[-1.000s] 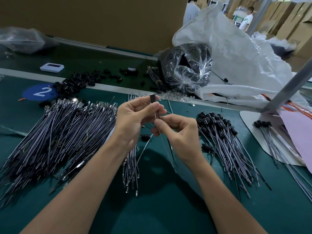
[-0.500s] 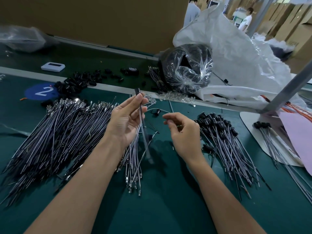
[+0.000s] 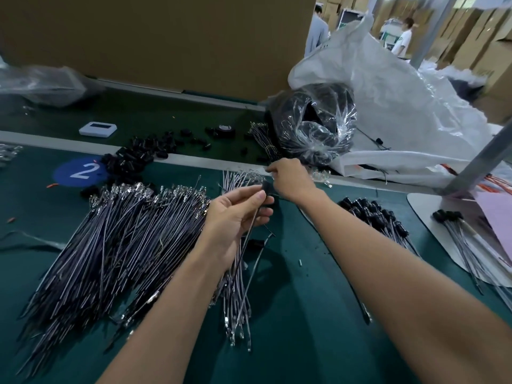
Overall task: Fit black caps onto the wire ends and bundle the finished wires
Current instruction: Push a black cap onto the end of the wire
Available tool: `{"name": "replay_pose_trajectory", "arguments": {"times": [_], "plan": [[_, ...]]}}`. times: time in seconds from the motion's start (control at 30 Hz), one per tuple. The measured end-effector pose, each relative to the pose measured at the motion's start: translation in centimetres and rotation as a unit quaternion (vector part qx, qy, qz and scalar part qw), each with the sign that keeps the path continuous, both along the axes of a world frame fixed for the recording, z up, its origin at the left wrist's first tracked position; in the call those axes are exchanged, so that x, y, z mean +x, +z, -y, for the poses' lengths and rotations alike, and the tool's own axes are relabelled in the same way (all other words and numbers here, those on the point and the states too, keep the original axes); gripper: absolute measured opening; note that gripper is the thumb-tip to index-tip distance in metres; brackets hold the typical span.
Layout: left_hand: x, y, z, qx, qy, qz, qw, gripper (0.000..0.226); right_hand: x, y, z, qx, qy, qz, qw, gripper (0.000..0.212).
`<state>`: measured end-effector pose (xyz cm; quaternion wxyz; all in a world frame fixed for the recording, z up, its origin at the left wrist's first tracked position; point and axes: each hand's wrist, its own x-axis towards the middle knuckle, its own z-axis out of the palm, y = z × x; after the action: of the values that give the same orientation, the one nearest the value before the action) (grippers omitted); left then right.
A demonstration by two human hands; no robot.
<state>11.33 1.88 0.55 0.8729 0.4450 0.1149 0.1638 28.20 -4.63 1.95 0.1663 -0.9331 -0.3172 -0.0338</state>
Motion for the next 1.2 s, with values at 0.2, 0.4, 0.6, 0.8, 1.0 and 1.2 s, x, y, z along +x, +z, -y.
{"name": "replay_pose_trajectory", "arguments": {"times": [0.2, 0.4, 0.6, 0.8, 1.0, 1.2], "plan": [[0.1, -0.4, 0.2, 0.034, 0.0, -0.004, 0.999, 0.022, 2.0, -0.4, -1.1, -0.077, -0.012, 0.049, 0.996, 0.022], [0.3, -0.5, 0.3, 0.052, 0.009, -0.004, 0.999, 0.01, 1.4, 0.2, 0.4, 0.062, -0.041, -0.003, 0.997, 0.018], [0.5, -0.6, 0.9, 0.105, 0.026, -0.01, 0.994, 0.013, -4.8, 0.3, 6.3, 0.35, 0.075, -0.142, 0.923, 0.013], [0.5, -0.6, 1.4, 0.184, 0.016, 0.011, 0.983, 0.018, -7.4, 0.0, 9.0, 0.444, 0.068, -0.178, 0.876, 0.015], [0.6, -0.8, 1.8, 0.286, 0.017, 0.007, 0.958, 0.018, -7.7, -0.6, 9.8, 0.447, 0.066, -0.175, 0.875, 0.01], [0.6, -0.8, 2.1, 0.299, 0.024, 0.014, 0.954, 0.018, -7.9, -1.0, 9.9, 0.46, 0.094, -0.199, 0.86, 0.011]]}}
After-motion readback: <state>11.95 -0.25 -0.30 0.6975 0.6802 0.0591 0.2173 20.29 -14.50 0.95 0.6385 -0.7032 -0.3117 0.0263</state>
